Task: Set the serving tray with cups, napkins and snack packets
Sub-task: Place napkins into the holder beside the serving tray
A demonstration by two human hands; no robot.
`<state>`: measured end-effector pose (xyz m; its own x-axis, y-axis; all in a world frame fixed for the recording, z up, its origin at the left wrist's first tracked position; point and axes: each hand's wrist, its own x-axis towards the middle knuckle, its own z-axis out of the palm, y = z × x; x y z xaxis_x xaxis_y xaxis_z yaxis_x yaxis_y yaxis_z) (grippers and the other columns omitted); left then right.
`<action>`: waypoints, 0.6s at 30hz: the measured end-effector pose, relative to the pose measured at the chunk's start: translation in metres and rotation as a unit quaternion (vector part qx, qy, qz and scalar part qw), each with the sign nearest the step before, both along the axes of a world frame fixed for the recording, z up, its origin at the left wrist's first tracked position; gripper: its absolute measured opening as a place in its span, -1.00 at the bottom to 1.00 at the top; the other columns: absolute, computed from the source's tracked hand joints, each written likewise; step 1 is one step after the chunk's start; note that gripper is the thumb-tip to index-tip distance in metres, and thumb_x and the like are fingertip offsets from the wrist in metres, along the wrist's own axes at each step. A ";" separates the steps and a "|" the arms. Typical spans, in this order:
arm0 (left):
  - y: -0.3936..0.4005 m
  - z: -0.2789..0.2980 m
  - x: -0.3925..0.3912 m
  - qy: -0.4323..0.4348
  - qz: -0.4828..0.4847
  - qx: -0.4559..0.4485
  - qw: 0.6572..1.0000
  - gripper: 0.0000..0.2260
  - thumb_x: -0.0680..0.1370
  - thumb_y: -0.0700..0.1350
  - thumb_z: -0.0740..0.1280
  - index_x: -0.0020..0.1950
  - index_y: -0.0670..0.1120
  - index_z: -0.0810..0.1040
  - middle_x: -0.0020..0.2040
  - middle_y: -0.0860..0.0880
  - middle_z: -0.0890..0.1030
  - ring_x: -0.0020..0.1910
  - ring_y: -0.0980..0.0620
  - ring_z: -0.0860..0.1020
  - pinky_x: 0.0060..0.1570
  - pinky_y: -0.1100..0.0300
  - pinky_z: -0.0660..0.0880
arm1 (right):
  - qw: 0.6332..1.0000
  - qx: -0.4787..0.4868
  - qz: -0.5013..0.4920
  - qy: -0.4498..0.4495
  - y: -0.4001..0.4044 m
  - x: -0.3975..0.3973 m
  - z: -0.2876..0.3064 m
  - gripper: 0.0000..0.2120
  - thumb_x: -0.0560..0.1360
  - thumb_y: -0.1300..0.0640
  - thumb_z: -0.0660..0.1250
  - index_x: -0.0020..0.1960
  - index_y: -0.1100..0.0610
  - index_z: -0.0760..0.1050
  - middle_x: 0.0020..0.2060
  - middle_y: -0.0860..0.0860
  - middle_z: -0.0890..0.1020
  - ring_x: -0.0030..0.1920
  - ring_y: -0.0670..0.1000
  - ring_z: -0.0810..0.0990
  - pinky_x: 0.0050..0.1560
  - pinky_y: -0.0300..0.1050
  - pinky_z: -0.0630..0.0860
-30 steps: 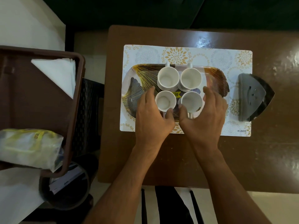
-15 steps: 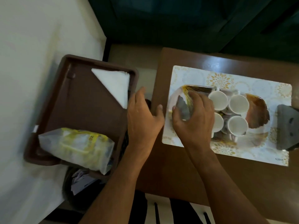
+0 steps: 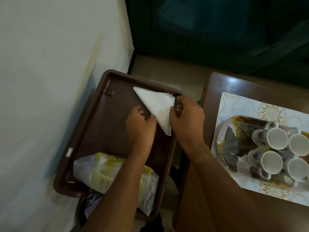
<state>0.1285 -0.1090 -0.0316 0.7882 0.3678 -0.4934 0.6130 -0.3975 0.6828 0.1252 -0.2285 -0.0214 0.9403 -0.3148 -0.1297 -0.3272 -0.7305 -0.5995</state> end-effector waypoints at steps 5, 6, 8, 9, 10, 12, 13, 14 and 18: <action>0.005 -0.014 0.012 0.018 0.039 -0.051 0.998 -0.45 0.56 -0.19 0.47 0.54 -0.13 0.44 0.28 -0.03 0.66 -0.02 0.18 0.61 -0.02 0.30 0.53 | 0.995 -0.061 0.011 0.076 0.024 0.016 -0.013 -0.68 0.57 0.26 0.34 0.31 0.24 0.53 0.19 0.16 0.63 0.15 0.14 0.64 0.24 0.03 0.56; 0.005 -0.016 0.014 0.019 0.045 -0.063 0.997 -0.45 0.55 -0.19 0.48 0.53 -0.13 0.45 0.23 0.00 0.66 -0.10 0.24 0.56 -0.11 0.36 0.47 | 0.994 -0.073 0.008 0.087 0.027 0.019 -0.015 -0.69 0.57 0.28 0.33 0.31 0.24 0.52 0.19 0.16 0.63 0.14 0.13 0.65 0.21 -0.02 0.56; 0.004 -0.018 0.014 0.021 0.059 -0.092 0.994 -0.46 0.54 -0.20 0.48 0.51 -0.12 0.47 0.18 0.03 0.66 -0.09 0.23 0.57 -0.13 0.36 0.47 | 0.991 -0.087 0.002 0.100 0.030 0.020 -0.016 -0.69 0.58 0.28 0.33 0.32 0.23 0.51 0.17 0.14 0.63 0.12 0.11 0.65 0.17 -0.05 0.57; 0.003 -0.018 0.014 0.025 0.070 -0.112 0.991 -0.46 0.54 -0.20 0.49 0.51 -0.12 0.47 0.18 0.02 0.67 -0.02 0.16 0.62 -0.06 0.29 0.54 | 0.990 -0.091 0.000 0.104 0.030 0.021 -0.016 -0.68 0.58 0.28 0.33 0.33 0.23 0.50 0.16 0.14 0.64 0.12 0.11 0.65 0.17 -0.05 0.56; 0.003 -0.018 0.014 0.030 0.083 -0.136 0.987 -0.46 0.54 -0.21 0.49 0.50 -0.12 0.47 0.18 0.00 0.68 0.05 0.09 0.65 0.03 0.20 0.60 | 0.990 -0.092 -0.001 0.104 0.031 0.021 -0.016 -0.67 0.58 0.28 0.34 0.33 0.23 0.50 0.16 0.14 0.64 0.12 0.11 0.65 0.18 -0.04 0.56; 0.003 -0.018 0.015 0.040 0.112 -0.187 0.975 -0.49 0.54 -0.23 0.49 0.49 -0.13 0.48 0.15 -0.04 0.70 0.10 0.03 0.68 0.15 0.09 0.65 | 0.991 -0.090 -0.004 0.101 0.031 0.022 -0.016 -0.64 0.58 0.27 0.36 0.36 0.22 0.49 0.20 0.14 0.64 0.18 0.11 0.65 0.24 -0.03 0.56; 0.003 -0.018 0.016 0.041 0.121 -0.208 0.970 -0.51 0.55 -0.25 0.48 0.47 -0.14 0.49 0.12 -0.03 0.70 0.09 0.04 0.68 0.16 0.08 0.65 | 0.992 -0.084 -0.008 0.098 0.031 0.022 -0.016 -0.62 0.57 0.28 0.37 0.38 0.22 0.49 0.23 0.14 0.64 0.21 0.11 0.64 0.27 -0.03 0.56; 0.002 -0.018 0.016 0.042 0.127 -0.224 0.965 -0.54 0.55 -0.26 0.47 0.45 -0.14 0.51 0.07 0.00 0.71 0.06 0.06 0.68 0.14 0.10 0.65 | 0.993 -0.075 -0.013 0.095 0.029 0.021 -0.016 -0.61 0.57 0.28 0.38 0.39 0.22 0.50 0.25 0.14 0.64 0.24 0.12 0.64 0.30 -0.03 0.55; 0.003 -0.019 0.018 0.046 0.133 -0.250 0.958 -0.82 0.57 -0.27 0.42 0.10 -0.04 0.64 -0.07 0.11 0.68 -0.05 0.14 0.65 0.00 0.13 0.62 | 0.995 -0.033 -0.057 0.081 0.028 0.020 -0.017 -0.64 0.53 0.31 0.43 0.32 0.19 0.57 0.25 0.12 0.65 0.24 0.11 0.65 0.25 -0.02 0.61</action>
